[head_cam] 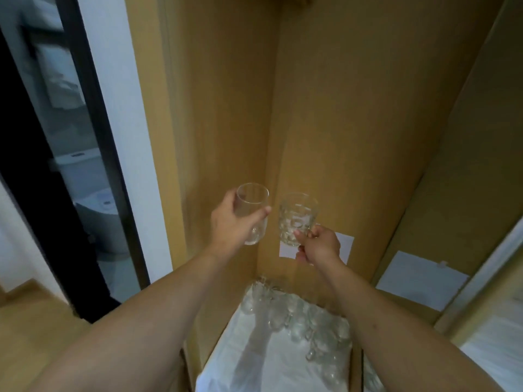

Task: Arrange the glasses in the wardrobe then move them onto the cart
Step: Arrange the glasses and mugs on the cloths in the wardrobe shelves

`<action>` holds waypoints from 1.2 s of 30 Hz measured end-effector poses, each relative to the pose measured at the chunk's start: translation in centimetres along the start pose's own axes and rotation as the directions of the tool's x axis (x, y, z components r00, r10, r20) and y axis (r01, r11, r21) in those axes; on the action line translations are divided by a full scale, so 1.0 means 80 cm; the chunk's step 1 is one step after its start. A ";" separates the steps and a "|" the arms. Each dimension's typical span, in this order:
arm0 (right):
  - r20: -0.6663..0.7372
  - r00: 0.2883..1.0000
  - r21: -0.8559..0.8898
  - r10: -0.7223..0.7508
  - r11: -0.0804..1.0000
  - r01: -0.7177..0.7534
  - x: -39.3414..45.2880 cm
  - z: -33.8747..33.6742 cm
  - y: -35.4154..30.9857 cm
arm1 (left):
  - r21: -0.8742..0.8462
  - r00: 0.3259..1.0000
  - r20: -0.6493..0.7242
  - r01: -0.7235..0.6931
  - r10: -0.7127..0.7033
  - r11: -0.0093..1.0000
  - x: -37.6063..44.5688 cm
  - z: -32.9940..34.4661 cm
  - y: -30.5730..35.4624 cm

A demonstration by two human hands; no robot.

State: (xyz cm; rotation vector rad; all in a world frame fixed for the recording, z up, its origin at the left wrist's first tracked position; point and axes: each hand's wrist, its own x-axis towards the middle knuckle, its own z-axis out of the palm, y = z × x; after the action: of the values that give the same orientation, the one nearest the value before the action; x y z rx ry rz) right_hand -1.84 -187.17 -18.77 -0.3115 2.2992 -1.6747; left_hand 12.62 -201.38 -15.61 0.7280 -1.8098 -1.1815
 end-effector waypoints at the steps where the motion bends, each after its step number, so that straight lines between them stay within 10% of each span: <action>1: -0.002 1.000 0.034 -0.012 0.999 0.012 -0.004 -0.006 -0.010 | -0.009 1.000 0.002 -0.028 0.028 1.000 0.004 -0.005 0.013; 36: -0.323 0.911 0.139 -0.255 0.940 0.313 -0.348 -0.174 -0.100 | -0.404 0.920 0.269 -0.160 0.284 0.901 -0.152 -0.081 0.219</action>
State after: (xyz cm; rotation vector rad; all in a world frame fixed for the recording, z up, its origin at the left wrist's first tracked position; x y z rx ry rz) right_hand 19.49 -167.88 -4.45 -0.3914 2.3680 -2.2066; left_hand 23.73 -187.54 -2.16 0.0998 -1.7885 -1.4943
